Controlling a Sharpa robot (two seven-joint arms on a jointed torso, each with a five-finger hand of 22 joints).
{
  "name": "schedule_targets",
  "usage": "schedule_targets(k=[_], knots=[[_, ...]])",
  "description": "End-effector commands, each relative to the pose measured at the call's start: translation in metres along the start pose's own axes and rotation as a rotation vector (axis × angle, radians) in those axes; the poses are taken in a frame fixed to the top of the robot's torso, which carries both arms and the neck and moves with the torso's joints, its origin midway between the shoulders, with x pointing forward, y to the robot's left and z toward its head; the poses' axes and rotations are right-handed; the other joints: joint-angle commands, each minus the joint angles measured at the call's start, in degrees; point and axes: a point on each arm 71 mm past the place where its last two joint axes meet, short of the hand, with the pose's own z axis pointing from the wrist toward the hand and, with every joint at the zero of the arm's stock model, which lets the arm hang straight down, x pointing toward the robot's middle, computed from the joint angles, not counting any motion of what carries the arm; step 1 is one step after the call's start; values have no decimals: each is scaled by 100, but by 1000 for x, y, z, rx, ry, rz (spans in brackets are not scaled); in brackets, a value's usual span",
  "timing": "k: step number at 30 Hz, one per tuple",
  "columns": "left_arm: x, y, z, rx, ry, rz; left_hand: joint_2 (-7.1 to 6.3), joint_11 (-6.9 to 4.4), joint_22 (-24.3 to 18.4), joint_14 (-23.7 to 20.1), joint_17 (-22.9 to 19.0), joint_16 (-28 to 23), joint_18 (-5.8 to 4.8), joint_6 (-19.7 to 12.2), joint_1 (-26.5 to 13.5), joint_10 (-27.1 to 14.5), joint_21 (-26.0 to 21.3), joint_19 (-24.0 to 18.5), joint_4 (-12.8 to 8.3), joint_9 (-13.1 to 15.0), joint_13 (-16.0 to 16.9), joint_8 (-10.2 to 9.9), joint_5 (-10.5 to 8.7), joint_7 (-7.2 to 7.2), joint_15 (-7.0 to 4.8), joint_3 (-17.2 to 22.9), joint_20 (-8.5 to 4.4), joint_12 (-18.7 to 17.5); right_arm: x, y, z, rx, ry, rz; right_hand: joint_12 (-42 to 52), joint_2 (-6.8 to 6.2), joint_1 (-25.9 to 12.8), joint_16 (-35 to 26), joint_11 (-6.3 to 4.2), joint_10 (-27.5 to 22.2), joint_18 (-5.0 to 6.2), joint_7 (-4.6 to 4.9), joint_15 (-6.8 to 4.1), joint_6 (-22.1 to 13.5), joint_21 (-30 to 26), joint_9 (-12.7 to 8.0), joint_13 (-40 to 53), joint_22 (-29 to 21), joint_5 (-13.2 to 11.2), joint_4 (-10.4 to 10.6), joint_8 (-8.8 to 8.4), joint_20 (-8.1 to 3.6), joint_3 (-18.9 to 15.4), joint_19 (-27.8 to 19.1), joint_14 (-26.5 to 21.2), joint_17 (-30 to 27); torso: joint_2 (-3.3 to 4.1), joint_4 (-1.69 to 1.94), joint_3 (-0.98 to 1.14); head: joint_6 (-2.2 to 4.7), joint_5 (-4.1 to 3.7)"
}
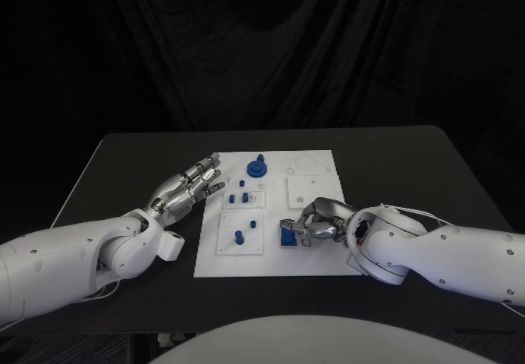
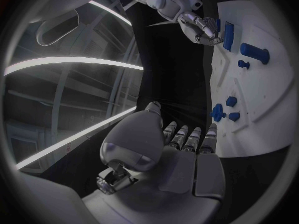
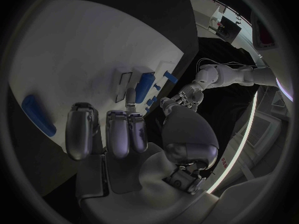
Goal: Assemble the parts on the task board
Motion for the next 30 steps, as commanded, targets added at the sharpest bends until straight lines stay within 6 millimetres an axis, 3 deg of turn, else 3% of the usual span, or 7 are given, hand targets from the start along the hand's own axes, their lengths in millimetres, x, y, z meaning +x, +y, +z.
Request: schedule_targets(k=[1,6,11,21,24,25,30], knots=[[2,-4,0,71,15,-12,-14,56,4,8,-8,-21,73,1,55,2,19,7,1,9,10,25,27,50,28,45,30,23,-3,1,-2,-28,-42,22,15,55,27,-3,24,597,88,4,42,41,-24,-7,1508,1148,70,-10,-24,31,-40,178,465,786,2,0,0,-1,9],[2,-4,0,70,14,-12,-14,56,4,8,-8,-21,73,1,55,2,19,7,1,9,10,25,27,50,28,45,30,23,-7,4,-9,-94,-86,46,15,69,368,21,18,597,79,-1,37,38,11,6,1508,1164,356,-87,-7,27,-78,199,475,831,1,-3,1,-1,20],[2,-4,-1,70,14,-12,-14,60,4,8,-8,-21,72,2,56,1,20,7,1,9,9,25,30,59,31,49,30,23,-8,6,-16,-139,-110,56,15,14,991,60,-2,597,65,-27,21,63,67,83,1508,1185,865,-381,101,12,-49,226,490,904,-2,-2,0,-1,29],[1,-4,-2,70,12,-12,-14,60,4,8,-8,-21,72,2,56,1,20,7,1,9,9,25,30,59,31,49,30,23,-14,-7,-30,-125,-129,63,15,28,1235,103,-38,597,47,-70,-7,95,145,256,1508,1211,913,-502,314,-12,-74,260,507,986,3,0,1,-1,41],[1,-4,-2,70,10,-11,-14,60,4,8,-8,-21,72,2,56,1,20,7,1,9,9,25,30,59,31,49,30,23,-17,-18,-34,-80,-123,54,15,35,1275,106,-52,597,46,-84,-19,81,151,313,1508,1213,1052,-508,372,-23,-88,263,508,990,-1,-3,-1,-1,56],[1,-4,-2,70,10,-10,-14,60,4,8,-8,-21,72,2,56,1,20,7,1,9,9,25,30,59,31,49,30,23,-18,-21,-35,-64,-118,50,15,7,1342,96,-65,597,52,-98,-30,57,132,361,1508,1205,1345,-542,415,-35,-84,255,502,966,-2,-2,-2,-1,54],[0,-4,-3,68,7,-8,-14,60,4,8,-8,-21,72,2,56,1,20,7,1,9,9,25,30,59,31,49,30,23,-25,-43,-43,25,-130,20,15,-23,1315,77,-59,597,58,-88,-30,15,106,375,1508,1196,1355,-511,414,-36,-121,243,493,922,0,5,-6,-1,65]])
